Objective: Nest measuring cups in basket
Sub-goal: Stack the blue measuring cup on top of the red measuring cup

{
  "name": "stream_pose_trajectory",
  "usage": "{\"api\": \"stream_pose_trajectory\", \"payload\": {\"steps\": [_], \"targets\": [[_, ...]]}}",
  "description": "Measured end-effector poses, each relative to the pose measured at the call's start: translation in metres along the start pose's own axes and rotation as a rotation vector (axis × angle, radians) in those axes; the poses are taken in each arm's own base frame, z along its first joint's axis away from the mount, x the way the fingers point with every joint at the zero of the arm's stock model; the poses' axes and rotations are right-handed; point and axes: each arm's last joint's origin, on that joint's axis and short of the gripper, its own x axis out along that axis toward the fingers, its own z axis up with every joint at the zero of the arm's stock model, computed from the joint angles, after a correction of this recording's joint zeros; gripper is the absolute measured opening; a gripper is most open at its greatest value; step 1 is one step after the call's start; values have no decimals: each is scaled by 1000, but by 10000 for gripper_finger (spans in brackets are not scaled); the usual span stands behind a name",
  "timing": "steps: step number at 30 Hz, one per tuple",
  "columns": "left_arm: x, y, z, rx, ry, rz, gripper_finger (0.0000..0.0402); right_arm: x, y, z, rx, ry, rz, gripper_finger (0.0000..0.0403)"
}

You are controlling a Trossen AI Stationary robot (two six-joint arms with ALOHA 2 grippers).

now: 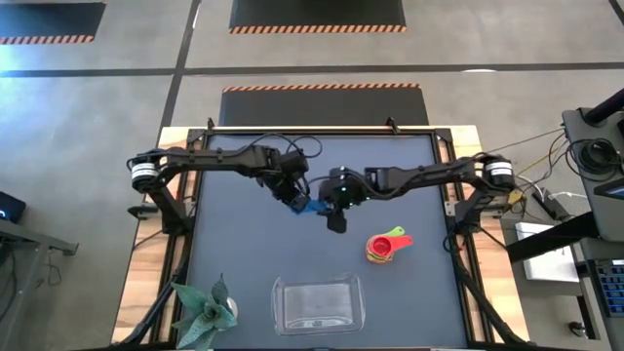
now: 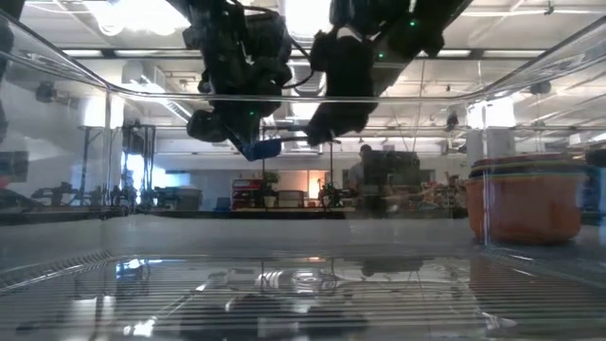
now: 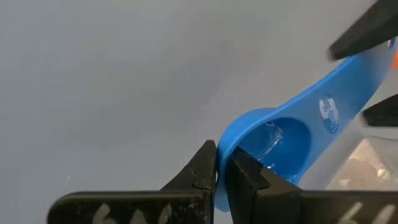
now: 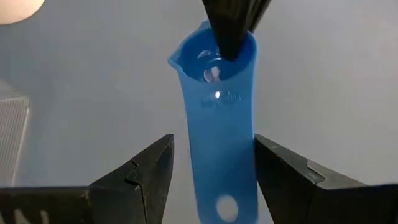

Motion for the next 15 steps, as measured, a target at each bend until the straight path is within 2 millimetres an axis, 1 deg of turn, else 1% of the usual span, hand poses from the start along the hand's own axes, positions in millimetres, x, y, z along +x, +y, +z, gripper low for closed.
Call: {"api": "stream_pose_trajectory", "payload": {"steps": [4, 8, 11, 15], "targets": [[0, -1, 1, 2, -2, -14, 0, 15, 0, 4, 1, 18, 23, 205], [0, -1, 1, 3, 4, -24, 0, 23, -1, 8, 1, 22, 25, 227], [0, 0, 0, 1, 6, -21, 0, 24, -1, 12, -5, 26, 23, 241], [0, -1, 0, 1, 10, -37, 0, 20, -1, 16, -63, 39, -46, 237]]}}
